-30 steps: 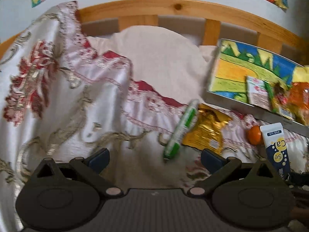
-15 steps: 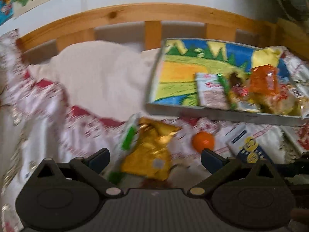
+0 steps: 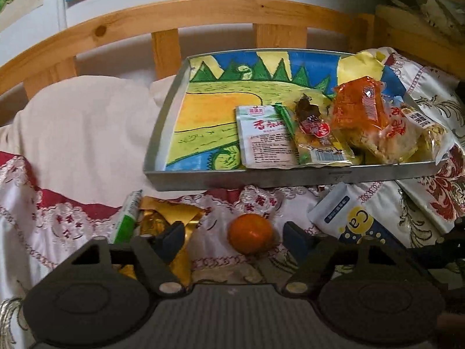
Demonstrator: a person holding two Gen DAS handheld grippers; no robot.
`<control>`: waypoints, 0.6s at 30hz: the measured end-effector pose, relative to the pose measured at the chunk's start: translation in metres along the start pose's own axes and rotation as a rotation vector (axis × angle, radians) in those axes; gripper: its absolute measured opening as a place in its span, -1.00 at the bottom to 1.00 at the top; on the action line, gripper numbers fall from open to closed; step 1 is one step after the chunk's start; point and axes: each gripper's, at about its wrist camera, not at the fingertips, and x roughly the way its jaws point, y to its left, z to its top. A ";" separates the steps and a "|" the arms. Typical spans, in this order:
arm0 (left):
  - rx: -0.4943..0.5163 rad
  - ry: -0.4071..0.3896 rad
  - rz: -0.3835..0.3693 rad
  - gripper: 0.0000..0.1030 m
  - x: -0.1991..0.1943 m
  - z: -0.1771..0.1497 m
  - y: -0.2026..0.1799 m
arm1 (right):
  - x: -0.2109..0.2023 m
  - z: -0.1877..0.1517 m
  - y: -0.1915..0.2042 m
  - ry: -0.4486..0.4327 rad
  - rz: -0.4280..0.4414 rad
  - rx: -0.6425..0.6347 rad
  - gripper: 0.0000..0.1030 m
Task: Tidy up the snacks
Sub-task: 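Grasp the blue Ca tube with the right tool while the left tool grasps the mandarin orange, then lift the tube and mandarin and carry them over the dinosaur tray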
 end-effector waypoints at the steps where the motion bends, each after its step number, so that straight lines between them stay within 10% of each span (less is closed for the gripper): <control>1: 0.005 0.003 -0.006 0.35 0.002 0.000 -0.001 | 0.000 0.000 -0.001 0.000 0.003 0.002 -0.48; 11: -0.003 0.034 -0.042 -0.25 0.011 -0.003 -0.003 | 0.002 0.000 -0.002 0.002 0.009 0.010 -0.48; 18: -0.046 0.054 -0.024 -0.33 0.003 -0.002 0.000 | -0.002 0.000 0.003 -0.022 0.015 -0.005 -0.52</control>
